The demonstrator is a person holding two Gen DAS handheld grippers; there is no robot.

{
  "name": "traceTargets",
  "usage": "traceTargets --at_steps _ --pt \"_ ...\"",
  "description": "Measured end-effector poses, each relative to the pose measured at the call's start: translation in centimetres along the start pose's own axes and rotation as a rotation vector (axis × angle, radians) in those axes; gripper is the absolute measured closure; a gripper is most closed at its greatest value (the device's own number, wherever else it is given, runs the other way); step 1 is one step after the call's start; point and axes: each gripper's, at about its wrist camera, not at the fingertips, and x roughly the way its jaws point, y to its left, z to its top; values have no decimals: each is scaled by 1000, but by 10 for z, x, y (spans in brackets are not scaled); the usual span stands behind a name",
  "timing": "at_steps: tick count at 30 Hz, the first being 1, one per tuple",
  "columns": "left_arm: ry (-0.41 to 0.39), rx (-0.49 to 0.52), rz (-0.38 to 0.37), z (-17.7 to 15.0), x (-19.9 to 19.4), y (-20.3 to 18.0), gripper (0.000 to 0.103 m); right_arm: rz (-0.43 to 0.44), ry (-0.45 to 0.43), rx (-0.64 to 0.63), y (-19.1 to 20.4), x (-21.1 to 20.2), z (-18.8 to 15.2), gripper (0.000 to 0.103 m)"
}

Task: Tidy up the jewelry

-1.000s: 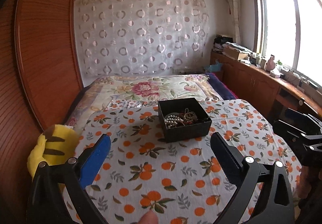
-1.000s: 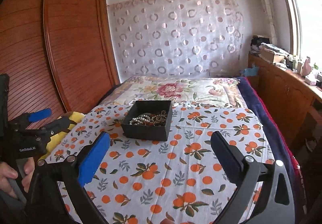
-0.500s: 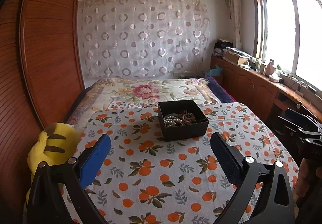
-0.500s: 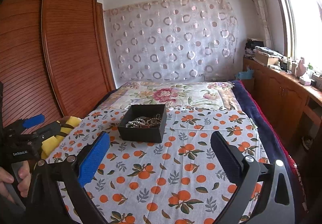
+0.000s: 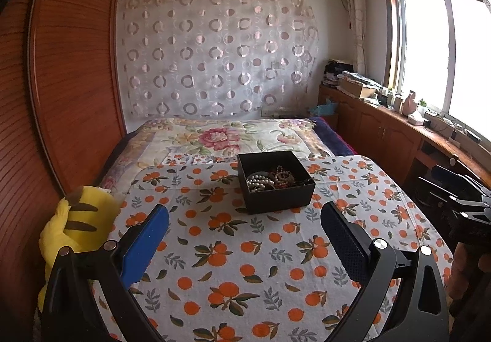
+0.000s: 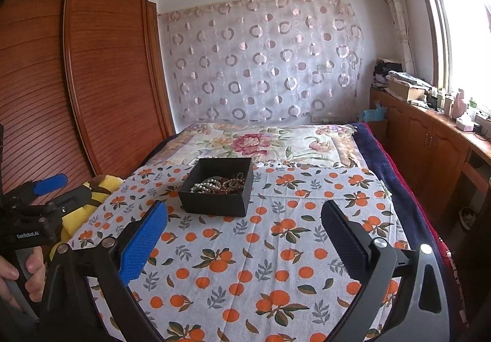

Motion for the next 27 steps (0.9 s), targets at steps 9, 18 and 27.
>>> traceTargets --at_steps 9,18,27 --pt "-10 -3 -13 1 -4 -7 7 -8 6 -2 -4 -1 -2 2" --pt "-12 -4 -13 0 -4 -7 7 -7 7 0 -4 -1 -3 2" --pt "-13 -6 -12 0 -4 -8 7 -6 6 -3 -2 -1 -3 2"
